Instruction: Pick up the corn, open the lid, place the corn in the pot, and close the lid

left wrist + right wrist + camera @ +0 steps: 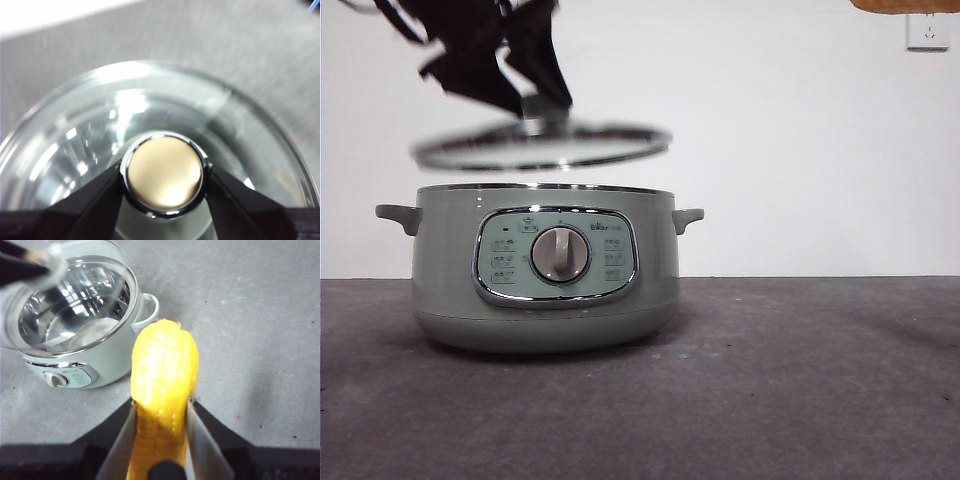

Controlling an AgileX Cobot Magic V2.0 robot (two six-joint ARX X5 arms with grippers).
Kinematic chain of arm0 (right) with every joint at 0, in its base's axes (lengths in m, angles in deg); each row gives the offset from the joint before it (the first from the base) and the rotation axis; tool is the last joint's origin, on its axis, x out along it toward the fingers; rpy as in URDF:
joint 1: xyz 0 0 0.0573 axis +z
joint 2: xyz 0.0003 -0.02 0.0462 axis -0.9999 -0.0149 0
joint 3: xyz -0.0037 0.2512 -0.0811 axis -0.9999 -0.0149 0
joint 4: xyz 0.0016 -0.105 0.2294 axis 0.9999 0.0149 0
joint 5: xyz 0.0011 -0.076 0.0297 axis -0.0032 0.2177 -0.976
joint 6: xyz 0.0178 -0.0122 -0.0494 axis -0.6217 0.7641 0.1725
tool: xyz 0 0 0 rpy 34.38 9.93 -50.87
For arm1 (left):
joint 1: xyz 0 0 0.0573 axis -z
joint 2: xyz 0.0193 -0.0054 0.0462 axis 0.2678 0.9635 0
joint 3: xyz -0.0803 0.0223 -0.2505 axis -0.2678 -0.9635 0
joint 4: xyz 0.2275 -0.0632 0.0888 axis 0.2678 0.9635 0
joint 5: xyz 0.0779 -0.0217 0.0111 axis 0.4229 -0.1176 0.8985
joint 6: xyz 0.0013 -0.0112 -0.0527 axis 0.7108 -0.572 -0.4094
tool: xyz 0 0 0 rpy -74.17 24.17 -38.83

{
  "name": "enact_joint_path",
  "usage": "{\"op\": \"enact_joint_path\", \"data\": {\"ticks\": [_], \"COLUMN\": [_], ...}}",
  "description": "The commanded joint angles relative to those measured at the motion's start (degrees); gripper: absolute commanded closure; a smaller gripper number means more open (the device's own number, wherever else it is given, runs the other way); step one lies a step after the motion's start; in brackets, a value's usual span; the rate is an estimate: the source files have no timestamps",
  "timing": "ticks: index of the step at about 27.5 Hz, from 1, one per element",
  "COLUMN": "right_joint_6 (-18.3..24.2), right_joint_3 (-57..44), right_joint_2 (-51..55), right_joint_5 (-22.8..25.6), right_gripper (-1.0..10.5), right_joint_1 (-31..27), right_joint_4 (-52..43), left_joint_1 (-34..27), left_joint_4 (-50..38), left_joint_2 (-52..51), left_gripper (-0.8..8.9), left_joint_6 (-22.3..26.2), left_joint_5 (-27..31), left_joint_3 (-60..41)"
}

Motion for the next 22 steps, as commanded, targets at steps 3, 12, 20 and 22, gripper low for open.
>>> {"op": "enact_joint_path", "data": {"ticks": [3,12,20,22], "right_joint_6": [-0.76,-6.32,-4.46,-3.19], "right_joint_3": [0.0,6.01,27.52,32.92], "right_joint_2": [-0.55,-18.47,-41.31,-46.71], "right_joint_5": [-3.74,-10.75,-8.83,-7.34], "right_gripper": [9.6,9.6,9.6,9.6], "right_joint_1": [0.07,5.42,13.88,15.17], "right_joint_4": [-6.36,-21.68,-19.06,-16.87], "left_joint_1": [-2.54,-16.7,-19.63,-19.61], "left_joint_4": [0.68,19.32,28.79,30.75], "left_joint_2": [-10.84,-36.61,-46.93,-48.72], "left_gripper": [8.22,8.22,8.22,8.22], "left_joint_6": [-0.61,2.71,2.45,2.25], "left_joint_5": [-0.76,-3.41,-3.43,-3.26], "left_joint_3": [0.66,0.63,0.59,0.59]}}
